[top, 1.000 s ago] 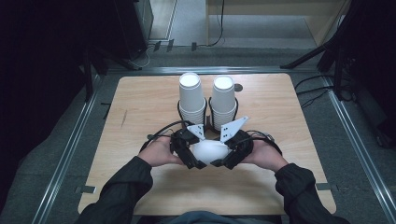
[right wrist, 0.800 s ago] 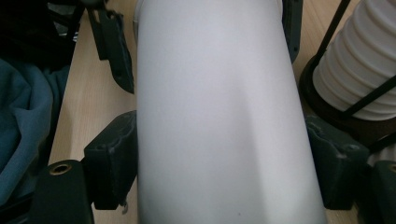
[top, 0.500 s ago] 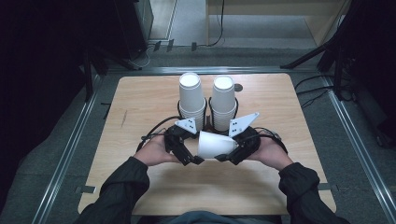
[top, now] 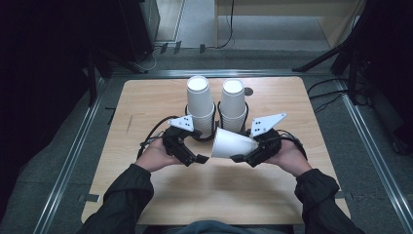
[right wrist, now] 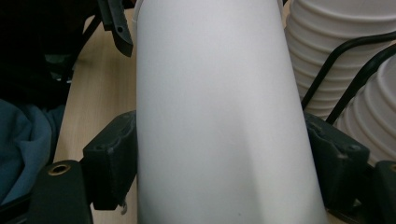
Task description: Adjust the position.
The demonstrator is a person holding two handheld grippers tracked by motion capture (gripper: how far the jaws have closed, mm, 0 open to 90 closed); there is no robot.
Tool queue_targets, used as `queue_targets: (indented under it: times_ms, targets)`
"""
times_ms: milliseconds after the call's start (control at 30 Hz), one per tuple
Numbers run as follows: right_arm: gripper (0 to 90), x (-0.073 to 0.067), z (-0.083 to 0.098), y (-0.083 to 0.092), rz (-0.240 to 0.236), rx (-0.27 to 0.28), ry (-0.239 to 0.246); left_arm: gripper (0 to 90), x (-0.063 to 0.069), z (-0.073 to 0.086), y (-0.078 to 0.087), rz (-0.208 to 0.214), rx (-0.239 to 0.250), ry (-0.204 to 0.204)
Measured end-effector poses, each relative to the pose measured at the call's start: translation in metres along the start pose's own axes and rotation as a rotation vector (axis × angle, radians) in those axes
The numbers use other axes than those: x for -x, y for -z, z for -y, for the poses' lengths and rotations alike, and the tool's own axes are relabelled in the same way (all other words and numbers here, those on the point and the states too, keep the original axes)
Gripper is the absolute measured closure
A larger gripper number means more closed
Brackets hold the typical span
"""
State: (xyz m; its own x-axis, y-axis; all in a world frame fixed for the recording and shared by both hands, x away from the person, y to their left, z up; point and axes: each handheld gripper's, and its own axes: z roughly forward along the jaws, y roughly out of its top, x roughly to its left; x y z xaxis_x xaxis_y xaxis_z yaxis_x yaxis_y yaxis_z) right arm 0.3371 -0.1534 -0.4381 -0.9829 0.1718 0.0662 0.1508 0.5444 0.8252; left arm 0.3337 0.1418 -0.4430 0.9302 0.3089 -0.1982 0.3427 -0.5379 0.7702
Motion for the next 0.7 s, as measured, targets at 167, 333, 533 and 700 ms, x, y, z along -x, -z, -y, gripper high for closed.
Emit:
queue_targets:
  times_ms: [167, 333, 533, 700]
  targets:
    - [21.3, 0.000, -0.001, 0.002, -0.006, 0.037, -0.007, 0.0, 0.002, -0.001, 0.002, 0.022, 0.048, 0.013]
    - [21.2, -0.001, -0.003, 0.000, -0.018, 0.054, 0.005, 0.0, 0.005, -0.005, -0.001, 0.049, 0.075, 0.015]
    - [21.2, -0.004, -0.005, -0.005, -0.040, 0.057, 0.014, 0.0, 0.008, -0.007, -0.008, 0.079, 0.079, 0.013]
    - [21.2, -0.006, -0.007, -0.009, -0.066, 0.057, 0.017, 0.0, 0.011, -0.009, -0.014, 0.093, 0.069, 0.003]
